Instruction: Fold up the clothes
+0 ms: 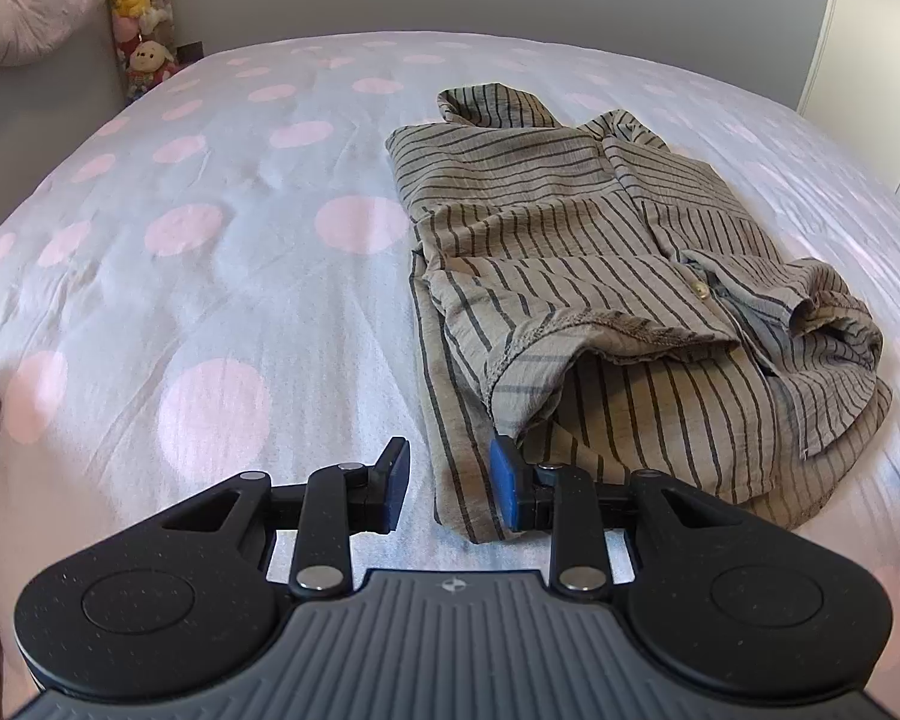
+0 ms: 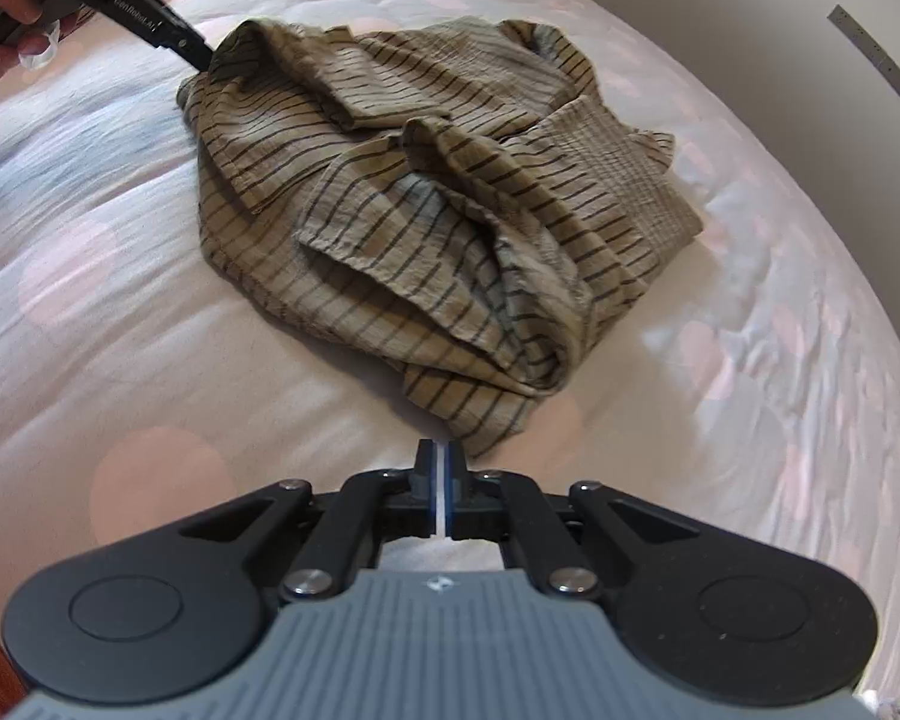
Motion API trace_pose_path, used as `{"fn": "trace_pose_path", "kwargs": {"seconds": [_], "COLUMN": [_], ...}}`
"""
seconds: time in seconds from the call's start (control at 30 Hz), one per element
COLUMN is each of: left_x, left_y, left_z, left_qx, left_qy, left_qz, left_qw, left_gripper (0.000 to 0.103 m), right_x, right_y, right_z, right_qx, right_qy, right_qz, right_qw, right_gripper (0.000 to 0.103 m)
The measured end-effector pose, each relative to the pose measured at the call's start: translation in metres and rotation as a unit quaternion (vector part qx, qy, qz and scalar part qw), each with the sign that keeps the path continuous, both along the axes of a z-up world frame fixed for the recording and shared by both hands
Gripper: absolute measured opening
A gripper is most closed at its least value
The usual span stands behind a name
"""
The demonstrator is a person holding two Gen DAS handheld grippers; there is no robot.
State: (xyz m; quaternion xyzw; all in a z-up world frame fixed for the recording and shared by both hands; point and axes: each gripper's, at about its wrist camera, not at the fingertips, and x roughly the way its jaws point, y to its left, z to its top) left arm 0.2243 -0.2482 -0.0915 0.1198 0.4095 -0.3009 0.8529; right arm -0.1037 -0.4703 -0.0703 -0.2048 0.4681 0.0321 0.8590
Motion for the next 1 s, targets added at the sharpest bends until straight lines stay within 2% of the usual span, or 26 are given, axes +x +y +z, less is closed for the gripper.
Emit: {"fn": "trace_pose_path", "kwargs": {"seconds": [0.2,0.37,0.43,0.5,0.63,0.77,0.83,0.87,0.9,1.0], "left_x": [0.0,0.002,0.004,0.006,0.009,0.012,0.013,0.014,0.015,0.015], "left_y": [0.0,0.002,0.002,0.003,0.0,0.0,0.0,-0.001,-0.001,0.0], "left_z": [0.002,0.001,0.001,0.001,-0.001,0.0,-0.002,-0.003,-0.005,-0.004], "left_qx": [-0.005,-0.007,-0.011,-0.014,-0.015,-0.024,-0.021,-0.019,-0.017,-0.018], "left_qy": [0.002,0.007,0.009,0.012,0.012,0.011,0.015,0.018,0.02,0.021], "left_qz": [-0.001,-0.001,-0.001,-0.001,0.002,0.002,0.005,0.007,0.009,0.012], "left_qw": [1.0,1.0,0.9999,0.9998,0.9998,0.9997,0.9996,0.9996,0.9996,0.9995], "left_gripper": [0.027,0.027,0.027,0.027,0.027,0.027,0.027,0.027,0.027,0.027], "right_x": [0.018,0.05,0.06,0.068,0.083,0.093,0.093,0.092,0.091,0.078], "right_y": [-0.021,-0.031,-0.033,-0.034,-0.032,-0.025,-0.022,-0.021,-0.019,-0.015], "right_z": [0.02,0.012,0.007,0.004,-0.001,-0.007,-0.007,-0.007,-0.006,0.0], "right_qx": [-0.011,-0.054,-0.067,-0.076,-0.09,-0.082,-0.075,-0.072,-0.07,-0.067], "right_qy": [-0.029,-0.011,0.006,0.017,0.037,0.065,0.078,0.084,0.088,0.096], "right_qz": [-0.025,0.005,0.024,0.047,0.104,0.16,0.175,0.18,0.184,0.192], "right_qw": [0.999,0.998,0.997,0.996,0.99,0.982,0.979,0.977,0.977,0.974], "right_gripper": [0.008,0.011,0.016,0.03,0.036,0.035,0.029,0.019,0.015,0.015]}}
